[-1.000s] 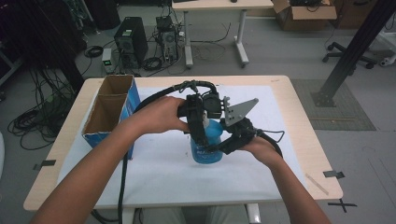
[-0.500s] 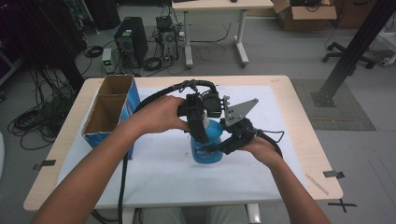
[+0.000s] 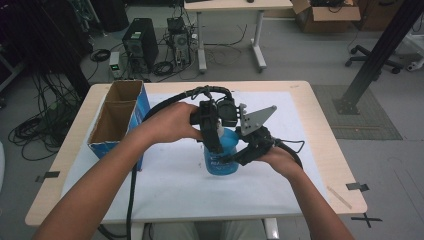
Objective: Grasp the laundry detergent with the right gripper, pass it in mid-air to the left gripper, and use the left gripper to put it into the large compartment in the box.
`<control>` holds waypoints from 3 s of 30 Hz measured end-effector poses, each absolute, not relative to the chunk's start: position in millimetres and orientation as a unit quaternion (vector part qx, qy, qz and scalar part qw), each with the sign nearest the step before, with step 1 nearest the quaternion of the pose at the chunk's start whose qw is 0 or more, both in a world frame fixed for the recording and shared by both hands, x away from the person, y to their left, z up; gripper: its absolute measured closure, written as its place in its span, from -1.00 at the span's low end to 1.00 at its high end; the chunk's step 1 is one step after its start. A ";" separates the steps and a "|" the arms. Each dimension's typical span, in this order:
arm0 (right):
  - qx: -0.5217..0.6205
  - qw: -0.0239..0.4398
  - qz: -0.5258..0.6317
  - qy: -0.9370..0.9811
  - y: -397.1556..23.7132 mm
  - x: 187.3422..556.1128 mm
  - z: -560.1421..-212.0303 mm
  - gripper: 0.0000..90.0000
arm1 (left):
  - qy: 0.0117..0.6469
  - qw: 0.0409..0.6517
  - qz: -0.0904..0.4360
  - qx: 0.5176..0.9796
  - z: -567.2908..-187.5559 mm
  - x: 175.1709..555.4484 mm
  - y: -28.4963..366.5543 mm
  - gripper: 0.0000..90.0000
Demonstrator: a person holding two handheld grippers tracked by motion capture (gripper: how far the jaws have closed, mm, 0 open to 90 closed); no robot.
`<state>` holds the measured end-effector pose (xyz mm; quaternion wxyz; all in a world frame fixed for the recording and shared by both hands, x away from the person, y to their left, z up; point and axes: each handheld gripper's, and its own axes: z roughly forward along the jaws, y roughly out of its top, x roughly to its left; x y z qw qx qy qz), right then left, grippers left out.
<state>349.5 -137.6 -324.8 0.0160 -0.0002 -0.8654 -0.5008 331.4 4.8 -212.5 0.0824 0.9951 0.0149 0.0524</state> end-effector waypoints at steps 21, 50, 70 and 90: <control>-0.064 -0.044 -0.429 -0.900 -195.1 351.0 -318.7 -0.69 | 0.079 0.063 0.073 0.992 -203.0 341.2 24.8 -0.15; -0.129 -0.084 -0.320 -0.935 -266.2 365.6 -278.8 -0.79 | 0.327 0.062 0.145 0.932 -126.8 380.8 77.6 -0.15; -0.117 -0.092 -0.240 -0.959 -262.9 378.2 -266.3 -0.82 | 0.483 0.068 0.167 0.857 -84.0 387.3 131.8 -0.15; -0.111 -0.095 -0.237 -0.960 -262.9 366.3 -266.0 -0.81 | 0.636 0.064 0.178 0.748 -73.1 388.6 196.8 -0.15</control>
